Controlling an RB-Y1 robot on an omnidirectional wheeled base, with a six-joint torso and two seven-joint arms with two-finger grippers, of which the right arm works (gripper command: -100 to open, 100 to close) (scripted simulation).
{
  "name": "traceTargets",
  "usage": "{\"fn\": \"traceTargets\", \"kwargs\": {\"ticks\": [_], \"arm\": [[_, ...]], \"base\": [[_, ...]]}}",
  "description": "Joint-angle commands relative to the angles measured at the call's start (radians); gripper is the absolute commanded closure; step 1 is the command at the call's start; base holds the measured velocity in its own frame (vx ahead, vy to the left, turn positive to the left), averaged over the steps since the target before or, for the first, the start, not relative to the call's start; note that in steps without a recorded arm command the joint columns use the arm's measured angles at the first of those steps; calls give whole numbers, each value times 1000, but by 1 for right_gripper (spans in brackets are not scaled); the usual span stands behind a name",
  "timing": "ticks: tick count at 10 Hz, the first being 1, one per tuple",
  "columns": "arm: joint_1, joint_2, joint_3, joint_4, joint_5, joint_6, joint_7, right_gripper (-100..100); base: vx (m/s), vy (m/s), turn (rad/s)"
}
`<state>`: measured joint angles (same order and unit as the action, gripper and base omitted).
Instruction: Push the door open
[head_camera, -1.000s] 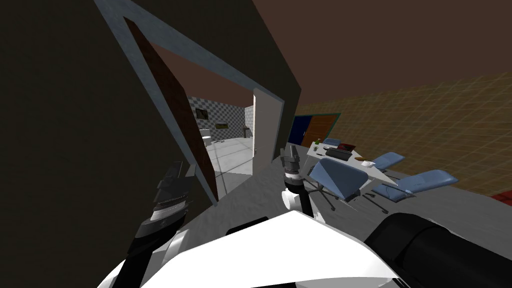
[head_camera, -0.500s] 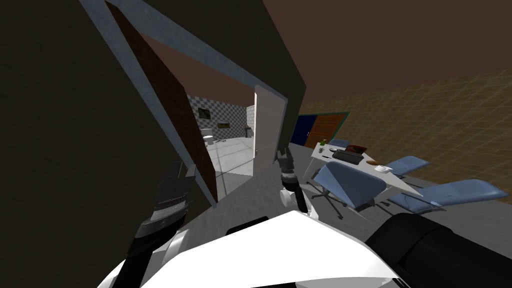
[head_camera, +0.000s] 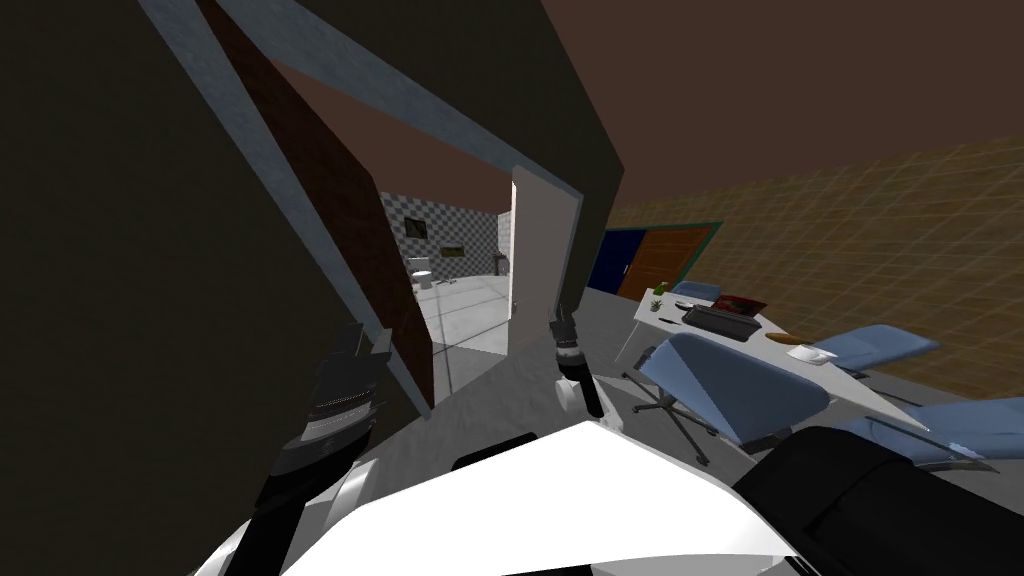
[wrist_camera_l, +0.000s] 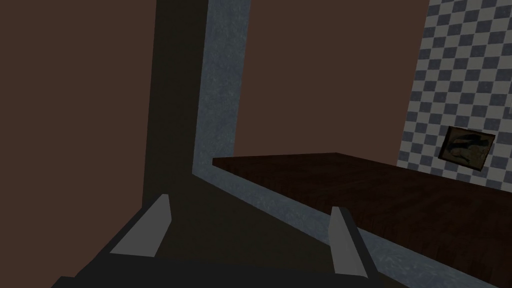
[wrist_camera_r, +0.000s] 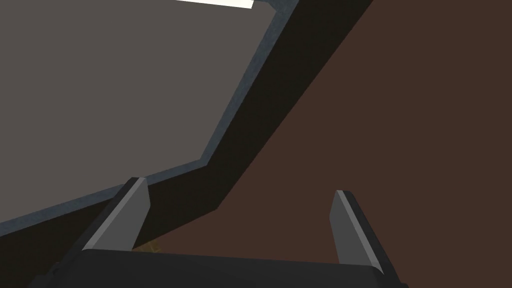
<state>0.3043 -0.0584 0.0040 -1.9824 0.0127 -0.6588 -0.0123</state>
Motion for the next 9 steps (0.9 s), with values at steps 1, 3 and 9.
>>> {"fn": "traceTargets", "kwargs": {"ticks": [1, 3, 9], "arm": [[-8, -3, -2, 28, 0, 0, -2, -100], [-35, -7, -4, 98, 3, -8, -7, -100], [-92, -14, -9, 256, 9, -26, -16, -100]], "base": [[60, -42, 28], [51, -54, 72], [63, -58, 68]]}}
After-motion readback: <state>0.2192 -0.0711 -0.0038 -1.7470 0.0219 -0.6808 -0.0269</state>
